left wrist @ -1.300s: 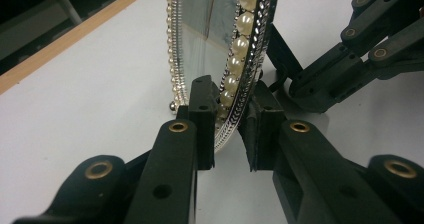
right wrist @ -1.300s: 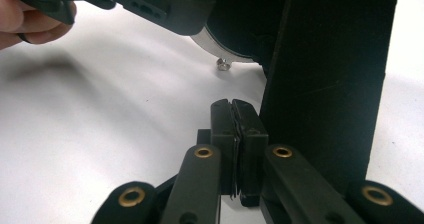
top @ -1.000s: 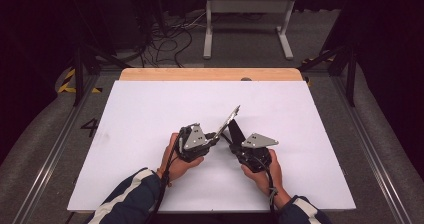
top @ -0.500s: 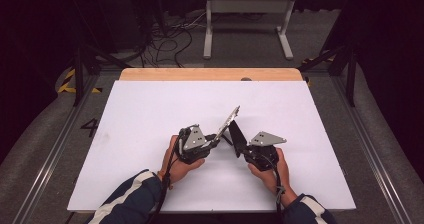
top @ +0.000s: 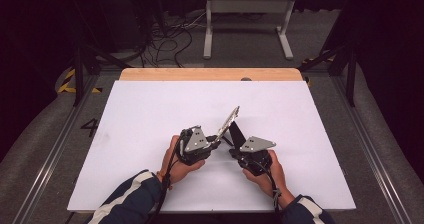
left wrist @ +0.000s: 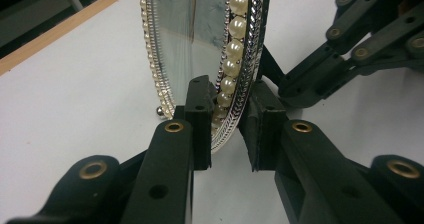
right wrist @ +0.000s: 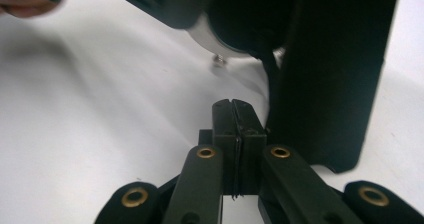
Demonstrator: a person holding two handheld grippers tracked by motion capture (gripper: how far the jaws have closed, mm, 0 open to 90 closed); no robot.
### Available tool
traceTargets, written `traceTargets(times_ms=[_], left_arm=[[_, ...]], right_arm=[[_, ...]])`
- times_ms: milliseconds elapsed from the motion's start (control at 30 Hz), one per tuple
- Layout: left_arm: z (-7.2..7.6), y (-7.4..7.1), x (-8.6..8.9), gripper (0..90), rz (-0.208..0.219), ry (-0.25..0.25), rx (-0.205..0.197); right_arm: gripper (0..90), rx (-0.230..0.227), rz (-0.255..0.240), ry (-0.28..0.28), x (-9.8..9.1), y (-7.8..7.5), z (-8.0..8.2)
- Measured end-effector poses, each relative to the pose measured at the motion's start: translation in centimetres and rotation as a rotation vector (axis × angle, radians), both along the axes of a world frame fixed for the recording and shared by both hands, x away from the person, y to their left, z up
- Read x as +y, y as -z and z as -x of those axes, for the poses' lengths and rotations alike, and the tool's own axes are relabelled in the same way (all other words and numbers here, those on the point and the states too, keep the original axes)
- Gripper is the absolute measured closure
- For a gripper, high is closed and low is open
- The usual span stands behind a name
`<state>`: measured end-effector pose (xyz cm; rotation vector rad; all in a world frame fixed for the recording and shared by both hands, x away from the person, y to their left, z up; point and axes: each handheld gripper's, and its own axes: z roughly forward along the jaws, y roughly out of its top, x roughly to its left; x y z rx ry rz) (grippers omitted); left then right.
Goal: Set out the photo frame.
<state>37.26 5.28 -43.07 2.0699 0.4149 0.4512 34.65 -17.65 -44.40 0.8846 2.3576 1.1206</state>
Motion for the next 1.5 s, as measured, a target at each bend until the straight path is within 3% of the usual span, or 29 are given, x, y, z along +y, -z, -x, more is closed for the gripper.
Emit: traceTargets(times_ms=[100, 233, 467, 633, 767, 900, 1500], left_arm=[[0.2, -0.1, -0.1, 75.7, -0.009, 0.002, -0.005], [0.5, -0.2, -0.4, 75.2, -0.022, 0.006, -0.005], [0.8, -0.2, -1.2, 72.6, -0.04, 0.012, -0.009], [0.4, -0.1, -0.9, 72.7, 0.002, 0.019, 0.025], [0.3, -0.1, -0.9, 72.2, -0.001, 0.027, 0.017], [-0.1, 0.1, -0.9, 71.7, 0.001, 0.051, 0.013], [-0.4, 0.0, -1.0, 67.5, 0.007, 0.083, 0.011]], right_arm=[[90.0, 0.021, -0.003, 0.004, -0.4, 0.2, -0.3], [90.0, 0.022, 0.023, 0.0, -0.2, 0.4, -0.4], [90.0, 0.026, 0.026, 0.022, -1.3, 0.6, -1.2], [90.0, -0.006, 0.045, 0.028, -1.4, 0.6, -1.2], [90.0, -0.007, 0.039, 0.031, -1.5, 0.6, -1.3], [90.0, 0.016, 0.003, 0.023, -1.9, 0.8, -1.6], [87.3, 0.032, 0.006, 0.077, -2.8, 1.2, -2.6]])
